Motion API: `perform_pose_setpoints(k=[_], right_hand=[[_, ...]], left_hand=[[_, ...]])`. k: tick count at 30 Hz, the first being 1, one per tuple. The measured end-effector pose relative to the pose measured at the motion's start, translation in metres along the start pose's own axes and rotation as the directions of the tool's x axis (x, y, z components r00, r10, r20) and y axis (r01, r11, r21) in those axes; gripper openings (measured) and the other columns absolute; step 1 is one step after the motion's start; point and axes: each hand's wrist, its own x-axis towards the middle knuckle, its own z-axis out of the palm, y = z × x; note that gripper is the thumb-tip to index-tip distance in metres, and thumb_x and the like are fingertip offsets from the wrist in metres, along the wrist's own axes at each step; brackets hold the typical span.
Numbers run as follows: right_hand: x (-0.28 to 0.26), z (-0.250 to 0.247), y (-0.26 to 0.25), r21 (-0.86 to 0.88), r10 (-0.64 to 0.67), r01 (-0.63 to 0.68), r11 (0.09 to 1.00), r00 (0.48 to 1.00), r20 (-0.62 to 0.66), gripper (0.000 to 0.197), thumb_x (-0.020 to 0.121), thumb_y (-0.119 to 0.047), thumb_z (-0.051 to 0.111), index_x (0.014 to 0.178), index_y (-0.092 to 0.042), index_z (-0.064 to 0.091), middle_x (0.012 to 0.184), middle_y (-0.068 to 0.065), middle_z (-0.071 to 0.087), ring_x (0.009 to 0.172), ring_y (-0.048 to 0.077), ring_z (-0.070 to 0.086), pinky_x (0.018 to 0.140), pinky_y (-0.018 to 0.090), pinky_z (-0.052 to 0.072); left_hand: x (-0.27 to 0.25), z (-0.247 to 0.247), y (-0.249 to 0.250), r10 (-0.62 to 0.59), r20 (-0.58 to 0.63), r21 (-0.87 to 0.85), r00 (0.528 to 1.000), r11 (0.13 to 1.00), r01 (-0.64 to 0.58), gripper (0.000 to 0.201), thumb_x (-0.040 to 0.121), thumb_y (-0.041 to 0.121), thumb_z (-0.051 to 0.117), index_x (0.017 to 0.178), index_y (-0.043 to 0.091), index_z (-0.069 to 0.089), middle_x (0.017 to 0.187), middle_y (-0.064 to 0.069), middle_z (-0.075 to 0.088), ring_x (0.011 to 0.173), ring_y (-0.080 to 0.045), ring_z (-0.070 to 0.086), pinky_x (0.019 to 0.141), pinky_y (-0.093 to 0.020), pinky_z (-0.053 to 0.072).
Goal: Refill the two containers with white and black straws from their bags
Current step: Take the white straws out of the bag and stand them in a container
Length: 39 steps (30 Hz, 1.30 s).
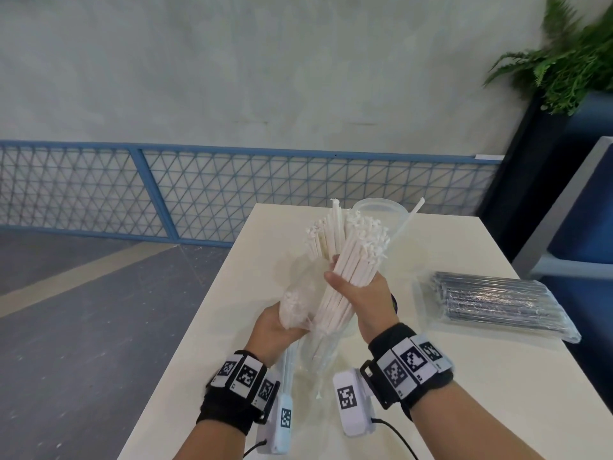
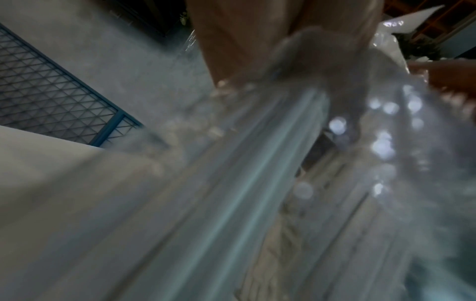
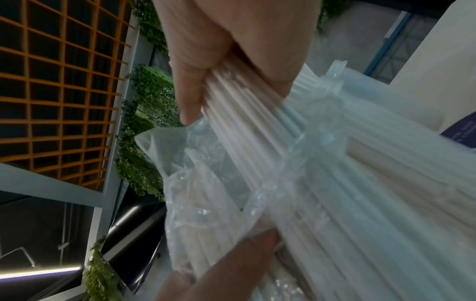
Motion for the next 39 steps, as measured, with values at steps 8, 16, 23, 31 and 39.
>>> perform_pose_setpoints(k=[8,16,23,31,39], right_hand=[[0.005,0.002,-0.030,0.211,-0.072,0.081,0.974,0.996,-0.050,0.009,0.081,-0.003,0.065,0.088,-0.008,0.068,0.098,0.001,0.071,0.092,0.013,0.066,0.084,0.029,0.052],[0.025,-0.006,-0.091,0.180,-0.298,0.346,0.921,0.922,-0.245,0.017,0.081,-0.008,0.062,0.066,-0.014,0.062,0.078,0.007,0.058,0.072,0.014,0.057,0.061,0.027,0.046],[0.036,0.003,-0.103,-0.014,-0.423,0.434,0.901,0.870,-0.253,0.028,0.079,-0.012,0.069,0.100,0.005,0.061,0.080,-0.004,0.062,0.068,0.000,0.061,0.062,0.014,0.050],[0.052,0.025,-0.045,-0.401,-0.229,0.175,0.899,0.969,-0.091,0.036,0.080,-0.022,0.070,0.111,-0.006,0.060,0.106,0.010,0.066,0.101,0.025,0.062,0.088,0.036,0.051],[0.054,0.022,-0.031,-0.532,-0.075,0.055,0.845,0.997,-0.016,0.057,0.089,-0.019,0.060,0.137,-0.001,0.035,0.141,0.014,0.041,0.133,0.026,0.035,0.094,0.017,0.027]], left_hand=[[0.003,-0.006,-0.003,-0.037,-0.071,-0.060,0.997,0.998,0.033,0.035,0.055,0.012,0.084,0.086,0.018,0.070,0.085,0.002,0.074,0.085,-0.017,0.068,0.077,-0.026,0.053],[0.005,-0.017,-0.007,-0.026,-0.186,-0.087,0.982,0.996,0.010,0.024,0.066,-0.003,0.079,0.080,0.016,0.073,0.074,0.005,0.075,0.073,-0.006,0.069,0.065,-0.012,0.051],[0.008,-0.022,-0.007,-0.022,-0.328,-0.211,0.945,0.976,-0.051,0.030,0.054,0.013,0.087,0.080,0.011,0.073,0.087,-0.009,0.074,0.088,-0.029,0.068,0.086,-0.041,0.052],[0.006,-0.019,-0.005,-0.024,-0.335,-0.194,0.942,0.980,-0.044,0.025,0.064,-0.001,0.081,0.081,0.016,0.073,0.086,-0.005,0.075,0.090,-0.023,0.069,0.090,-0.042,0.052],[0.002,-0.017,-0.005,-0.029,-0.326,-0.214,0.945,0.976,-0.045,0.026,0.065,-0.001,0.080,0.088,0.010,0.072,0.090,-0.009,0.075,0.093,-0.023,0.069,0.088,-0.036,0.052]])
